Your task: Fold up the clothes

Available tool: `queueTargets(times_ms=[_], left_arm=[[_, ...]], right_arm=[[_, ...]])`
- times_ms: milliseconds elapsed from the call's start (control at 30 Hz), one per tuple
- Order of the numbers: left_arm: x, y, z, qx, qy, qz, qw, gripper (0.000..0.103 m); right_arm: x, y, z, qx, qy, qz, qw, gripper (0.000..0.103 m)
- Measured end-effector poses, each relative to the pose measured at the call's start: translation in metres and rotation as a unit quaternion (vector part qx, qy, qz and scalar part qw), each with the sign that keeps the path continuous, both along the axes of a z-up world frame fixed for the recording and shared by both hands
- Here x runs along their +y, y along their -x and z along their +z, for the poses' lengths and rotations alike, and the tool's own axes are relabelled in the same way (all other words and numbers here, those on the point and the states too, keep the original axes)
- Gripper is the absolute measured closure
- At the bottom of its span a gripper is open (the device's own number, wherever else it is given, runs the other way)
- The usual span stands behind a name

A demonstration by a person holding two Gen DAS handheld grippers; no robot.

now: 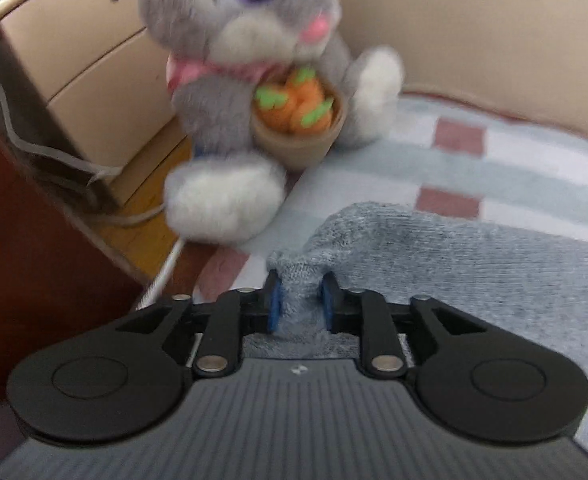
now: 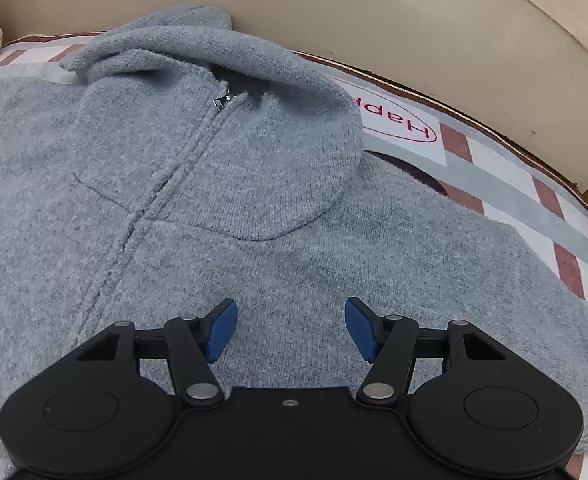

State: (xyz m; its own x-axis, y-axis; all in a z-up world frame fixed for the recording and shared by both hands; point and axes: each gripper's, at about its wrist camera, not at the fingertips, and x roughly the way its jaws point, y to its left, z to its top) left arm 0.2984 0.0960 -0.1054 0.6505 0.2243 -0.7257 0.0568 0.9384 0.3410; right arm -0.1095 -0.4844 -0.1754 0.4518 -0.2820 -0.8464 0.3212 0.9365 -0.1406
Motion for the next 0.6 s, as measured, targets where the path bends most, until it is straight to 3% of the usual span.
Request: queueTargets(times_ms=[33,100,133,167,200,267,367,433,500,600], left_arm=[[-0.006,0.004,-0.004,-0.01,-0.035,0.017,0.9992,0.074],[-0.032,0.025,0.017,-0.09,-0.141,0.033,0.9854,0.063],[-0.043,0.035,0.035,-0.128,-0.135,0.011,0.9825,0.044],[-0.052,0.043,0.054,-0.155,-0.103,-0.014,0.9824,0.025],[-0.06,0.052,0.073,-0.177,-0.064,-0.036,0.9814,0.02],[-0.078,0.07,0.1,-0.182,0.032,-0.077,0.9797,0.019],[-0.12,0.094,0.101,-0.132,0.115,-0.169,0.97,0.02],[-0.154,0.109,0.083,-0.085,0.137,-0.23,0.9597,0.026],[-0.194,0.128,0.06,-0.048,0.132,-0.286,0.9478,0.032],[-0.254,0.152,0.035,-0.05,0.115,-0.374,0.9188,0.032]], right_arm=[[0.0,0.001,0.0,-0.002,-0.002,-0.002,1.0,0.038],[0.001,0.004,0.003,-0.008,-0.006,-0.001,1.0,0.038],[0.002,0.005,0.004,-0.011,-0.009,0.002,1.0,0.038],[0.003,0.007,0.005,-0.014,-0.011,0.004,1.0,0.038],[0.004,0.008,0.007,-0.017,-0.013,0.006,1.0,0.038],[0.004,0.009,0.01,-0.028,-0.023,0.009,0.999,0.038],[0.002,0.007,0.017,-0.052,-0.047,0.01,0.998,0.039],[-0.004,0.0,0.025,-0.079,-0.081,0.006,0.994,0.047],[-0.012,-0.011,0.036,-0.113,-0.131,-0.003,0.985,0.05],[-0.023,-0.04,0.05,-0.152,-0.176,-0.013,0.972,0.054]])
